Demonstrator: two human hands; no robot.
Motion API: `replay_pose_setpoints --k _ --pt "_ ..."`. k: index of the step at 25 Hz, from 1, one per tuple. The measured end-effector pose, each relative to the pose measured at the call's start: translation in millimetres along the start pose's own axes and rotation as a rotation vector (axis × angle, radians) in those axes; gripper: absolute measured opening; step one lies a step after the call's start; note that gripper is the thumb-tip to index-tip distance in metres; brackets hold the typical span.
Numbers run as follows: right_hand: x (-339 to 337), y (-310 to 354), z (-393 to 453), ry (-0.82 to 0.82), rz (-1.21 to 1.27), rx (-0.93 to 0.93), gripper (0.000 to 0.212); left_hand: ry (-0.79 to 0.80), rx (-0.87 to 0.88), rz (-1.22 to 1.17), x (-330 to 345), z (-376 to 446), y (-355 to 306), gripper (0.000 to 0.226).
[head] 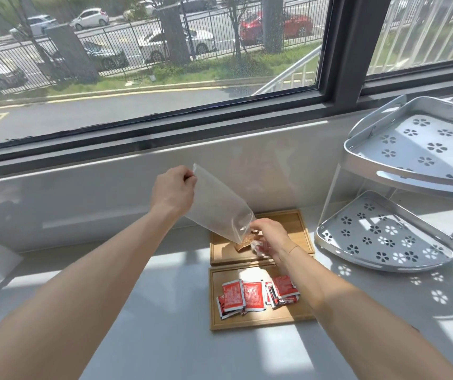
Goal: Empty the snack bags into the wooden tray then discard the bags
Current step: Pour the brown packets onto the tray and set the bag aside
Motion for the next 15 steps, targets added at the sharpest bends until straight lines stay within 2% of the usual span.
replay_pose_setpoints --k 5,7,11,13,15 --pt "-20.6 0.4 -23.4 0.188 0.281 0.161 0.021 0.092 -0.167 -0.255 0.6 -40.3 21.7 0.014" --pt "-33.9 -2.9 -34.5 0.170 0.281 0.126 0.026 0.126 -0.213 -0.360 2.5 -63.2 26.3 0.012" --pt "-80.7 -17.3 -56.2 0.018 0.227 0.021 0.032 0.218 -0.280 -0.474 7.3 -116.4 27.6 0.014" --pt "-109.3 -24.1 -70.0 0.025 0.175 0.017 0.038 0.273 -0.365 -0.548 10.4 -145.6 18.6 0.012" --pt "-142.4 -32.2 -87.4 0.029 0.114 -0.006 0.035 0.313 -0.440 -0.589 15.3 -173.8 5.5 0.009"
Point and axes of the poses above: each hand's wrist, its own z-axis towards the middle knuckle, its own x-axis out of the palm, y = z × x, the point moved 2 cm from there along z, towards the middle knuckle, and after that the axes turned 12 degrees about -y, right-handed, at the moved point
